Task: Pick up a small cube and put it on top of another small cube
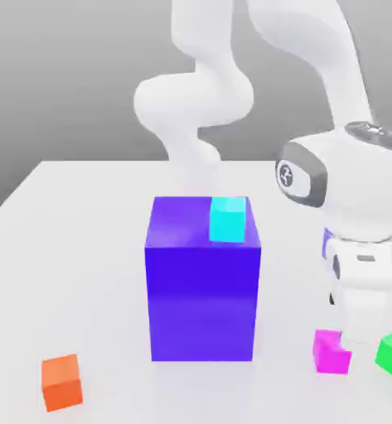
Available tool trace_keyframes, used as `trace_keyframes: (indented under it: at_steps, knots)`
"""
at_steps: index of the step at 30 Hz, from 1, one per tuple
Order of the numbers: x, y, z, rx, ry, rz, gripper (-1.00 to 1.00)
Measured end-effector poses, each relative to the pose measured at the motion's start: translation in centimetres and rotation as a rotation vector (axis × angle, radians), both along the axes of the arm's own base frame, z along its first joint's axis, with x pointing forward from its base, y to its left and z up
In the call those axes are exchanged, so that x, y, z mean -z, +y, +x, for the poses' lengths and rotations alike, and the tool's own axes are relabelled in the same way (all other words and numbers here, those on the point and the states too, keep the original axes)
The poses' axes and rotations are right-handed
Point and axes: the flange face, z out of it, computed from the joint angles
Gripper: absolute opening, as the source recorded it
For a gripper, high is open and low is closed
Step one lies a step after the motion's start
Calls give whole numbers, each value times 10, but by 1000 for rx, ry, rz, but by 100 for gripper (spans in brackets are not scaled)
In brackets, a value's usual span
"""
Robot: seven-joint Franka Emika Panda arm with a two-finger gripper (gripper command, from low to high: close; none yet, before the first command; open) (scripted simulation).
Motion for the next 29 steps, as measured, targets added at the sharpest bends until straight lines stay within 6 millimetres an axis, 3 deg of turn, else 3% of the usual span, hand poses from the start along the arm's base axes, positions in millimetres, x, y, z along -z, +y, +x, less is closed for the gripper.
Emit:
trace_keyframes:
  at_steps: [2, 3, 10, 15, 17, 22, 26, 27, 29]
  knots:
    - [23, 0, -1, -3, 1, -1, 0]
    - [32, 0, -2, -3, 2, -1, -100]
    - [32, 0, -2, -4, 3, -2, -100]
    - [-17, 0, -2, -4, 3, -2, -100]
    - [-35, 18, 2, -12, 3, -2, -100]
    - [-71, 96, 6, -44, 4, -1, -100]
    - [-28, 108, 6, -49, 3, -2, -100]
    - [-20, 108, 6, -49, 3, -2, 100]
    - [-20, 108, 6, -49, 3, -2, 100]
